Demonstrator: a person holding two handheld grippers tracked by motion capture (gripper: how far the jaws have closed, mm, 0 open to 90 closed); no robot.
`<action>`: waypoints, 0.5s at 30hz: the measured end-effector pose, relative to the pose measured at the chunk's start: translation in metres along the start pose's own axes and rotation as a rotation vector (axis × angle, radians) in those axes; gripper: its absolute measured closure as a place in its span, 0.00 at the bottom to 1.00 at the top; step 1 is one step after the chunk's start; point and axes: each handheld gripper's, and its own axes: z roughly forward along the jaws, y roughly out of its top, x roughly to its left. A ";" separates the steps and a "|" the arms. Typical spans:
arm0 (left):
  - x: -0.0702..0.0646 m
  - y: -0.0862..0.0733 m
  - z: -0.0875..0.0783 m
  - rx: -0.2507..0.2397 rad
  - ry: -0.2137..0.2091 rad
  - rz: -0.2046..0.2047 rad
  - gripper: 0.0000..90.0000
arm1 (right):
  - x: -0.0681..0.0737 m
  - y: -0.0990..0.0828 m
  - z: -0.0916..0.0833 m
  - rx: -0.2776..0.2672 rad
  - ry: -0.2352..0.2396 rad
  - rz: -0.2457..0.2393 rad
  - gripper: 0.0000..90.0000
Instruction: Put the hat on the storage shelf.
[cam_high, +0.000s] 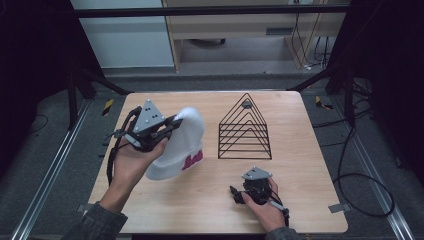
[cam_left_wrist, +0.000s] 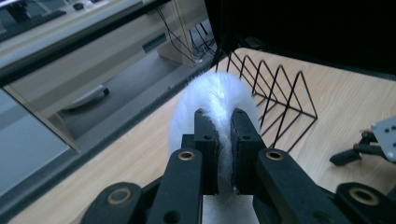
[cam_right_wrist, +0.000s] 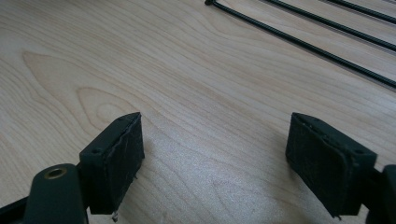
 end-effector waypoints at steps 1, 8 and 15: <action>0.000 0.002 0.000 -0.007 -0.004 -0.004 0.93 | 0.000 0.000 0.000 0.000 -0.003 -0.003 0.22; 0.001 0.015 -0.002 -0.021 -0.017 -0.004 0.93 | 0.003 -0.002 -0.007 -0.032 0.016 -0.028 0.23; 0.009 0.038 -0.007 -0.036 -0.020 0.022 0.93 | 0.006 0.007 -0.029 -0.105 0.012 -0.022 0.25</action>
